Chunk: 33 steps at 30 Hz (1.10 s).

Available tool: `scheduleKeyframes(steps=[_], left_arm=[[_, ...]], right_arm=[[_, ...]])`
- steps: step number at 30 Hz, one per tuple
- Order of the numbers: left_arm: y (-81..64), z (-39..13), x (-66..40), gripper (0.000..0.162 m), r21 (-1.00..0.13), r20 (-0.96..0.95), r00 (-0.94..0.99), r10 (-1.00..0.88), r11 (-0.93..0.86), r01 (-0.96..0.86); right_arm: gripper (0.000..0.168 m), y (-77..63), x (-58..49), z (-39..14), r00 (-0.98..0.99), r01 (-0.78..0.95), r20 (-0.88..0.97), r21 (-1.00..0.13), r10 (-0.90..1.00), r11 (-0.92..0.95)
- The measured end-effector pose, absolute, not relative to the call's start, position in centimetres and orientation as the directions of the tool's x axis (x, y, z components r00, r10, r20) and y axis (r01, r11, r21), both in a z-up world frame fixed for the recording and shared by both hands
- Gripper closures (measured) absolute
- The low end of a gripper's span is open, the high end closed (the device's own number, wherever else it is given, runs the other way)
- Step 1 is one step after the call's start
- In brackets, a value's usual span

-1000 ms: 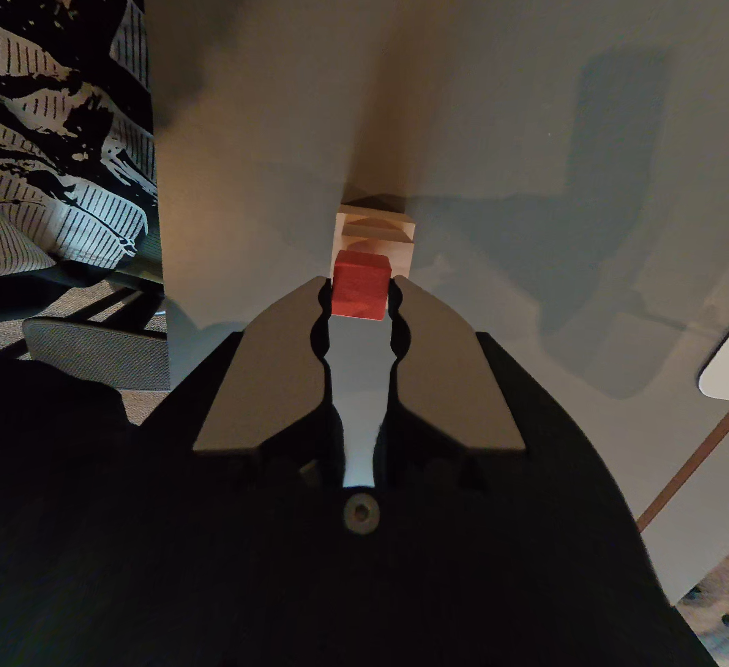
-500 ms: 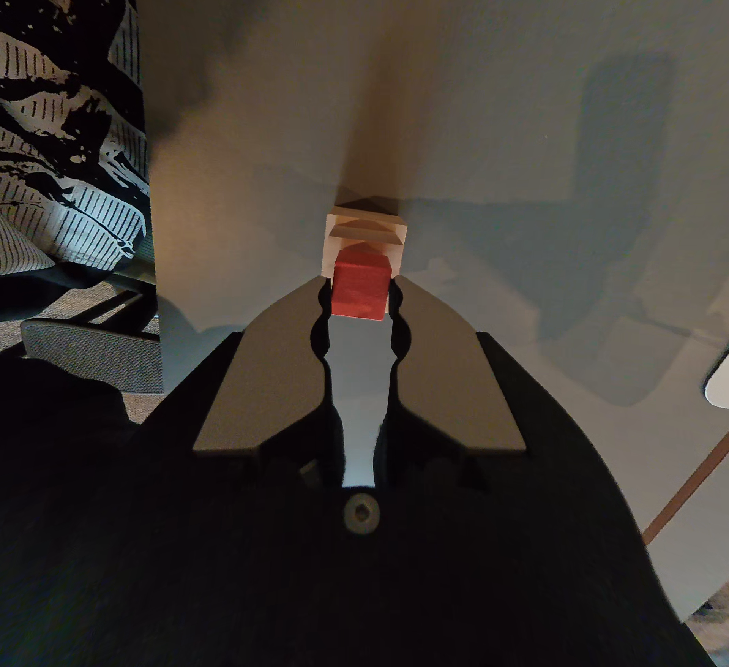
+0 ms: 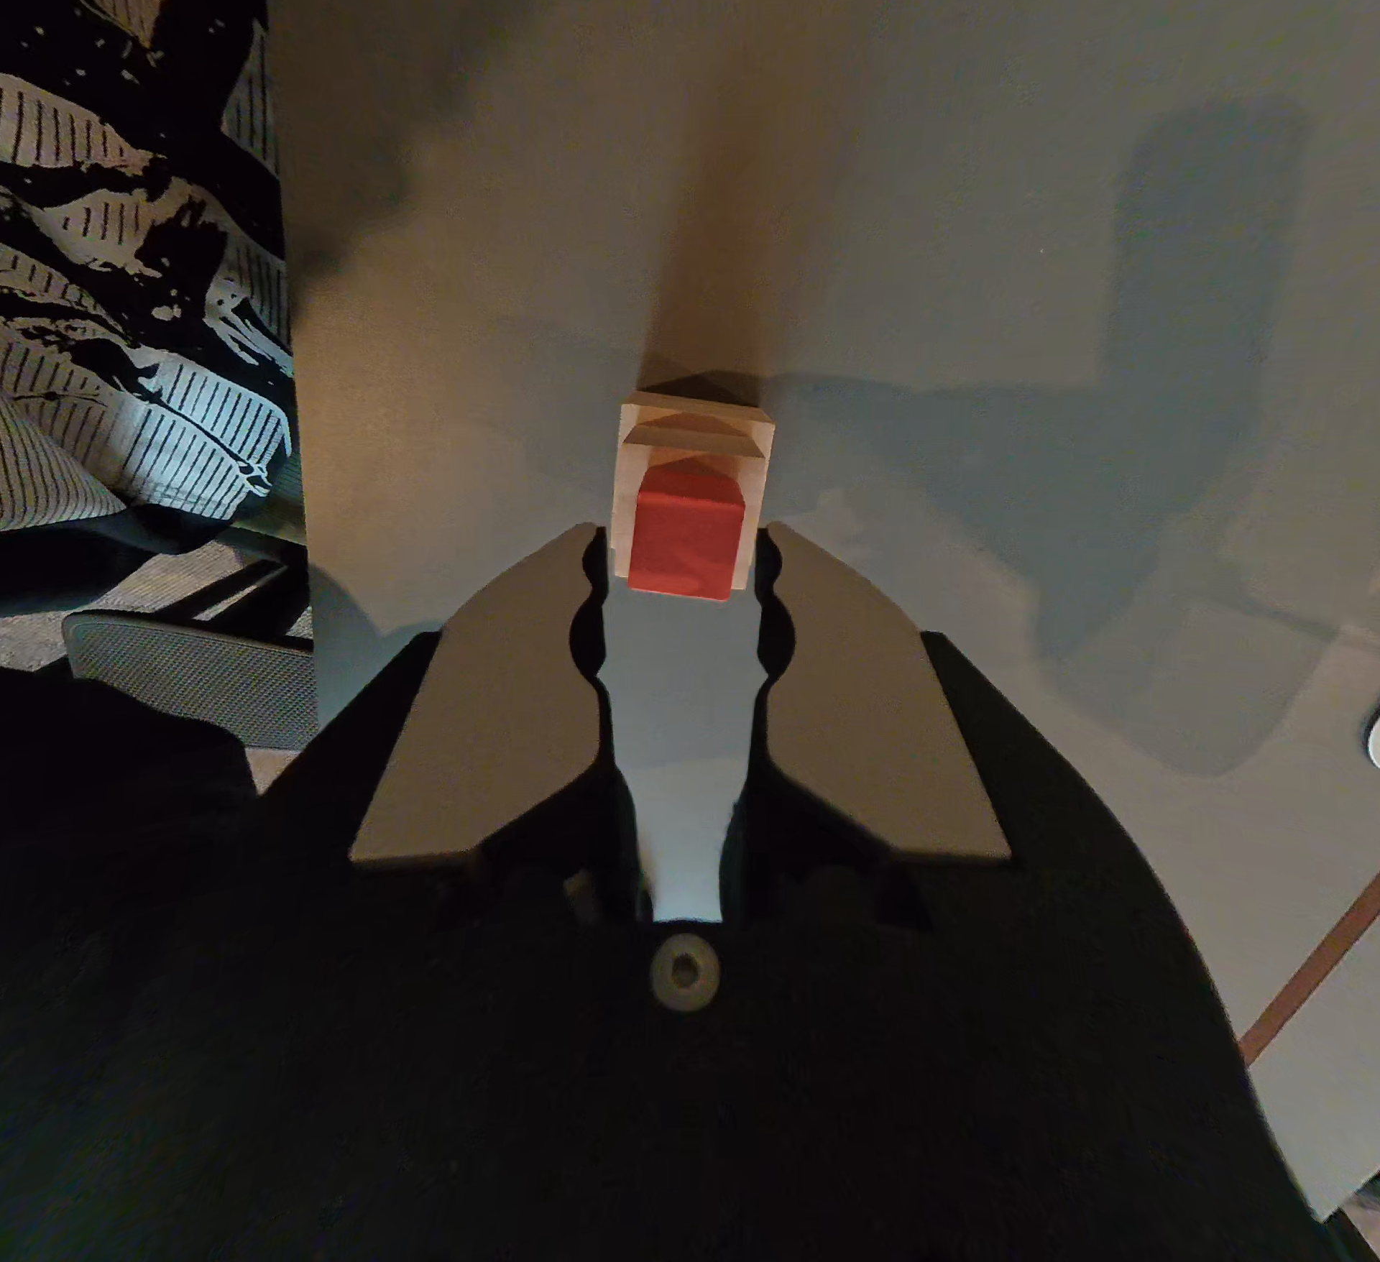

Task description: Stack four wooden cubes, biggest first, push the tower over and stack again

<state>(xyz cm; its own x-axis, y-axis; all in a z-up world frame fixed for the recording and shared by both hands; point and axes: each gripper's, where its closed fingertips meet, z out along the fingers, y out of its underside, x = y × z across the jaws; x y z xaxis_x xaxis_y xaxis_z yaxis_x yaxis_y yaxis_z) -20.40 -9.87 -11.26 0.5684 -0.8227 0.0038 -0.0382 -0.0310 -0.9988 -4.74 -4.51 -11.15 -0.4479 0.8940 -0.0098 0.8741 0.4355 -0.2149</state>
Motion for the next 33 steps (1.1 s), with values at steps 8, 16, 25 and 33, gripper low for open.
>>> scheduleKeyframes(steps=[8,16,25,33], left_arm=[[-9.9,-11.3,-20.4,0.056,-0.999,0.002,0.566,-0.824,-0.030,-0.041],[-9.9,-11.3,-20.4,0.056,-0.999,0.000,0.569,-0.823,-0.028,-0.042],[-9.9,-11.4,-20.2,0.056,-0.998,0.006,0.562,-0.827,-0.038,-0.047],[-9.9,-11.5,-20.2,0.056,-0.998,0.004,0.565,-0.825,-0.040,-0.051]], right_arm=[[0.090,-2.1,-2.8,-8.6,-0.283,0.909,0.056,-0.302,0.957,0.287],[0.078,5.7,5.8,-6.7,0.137,0.904,0.119,-0.420,0.983,-0.076],[0.078,14.3,22.4,-8.7,0.662,0.727,0.163,-0.378,0.732,-0.573],[0.088,18.2,31.4,-12.2,0.839,0.542,0.152,-0.314,0.522,-0.779]])
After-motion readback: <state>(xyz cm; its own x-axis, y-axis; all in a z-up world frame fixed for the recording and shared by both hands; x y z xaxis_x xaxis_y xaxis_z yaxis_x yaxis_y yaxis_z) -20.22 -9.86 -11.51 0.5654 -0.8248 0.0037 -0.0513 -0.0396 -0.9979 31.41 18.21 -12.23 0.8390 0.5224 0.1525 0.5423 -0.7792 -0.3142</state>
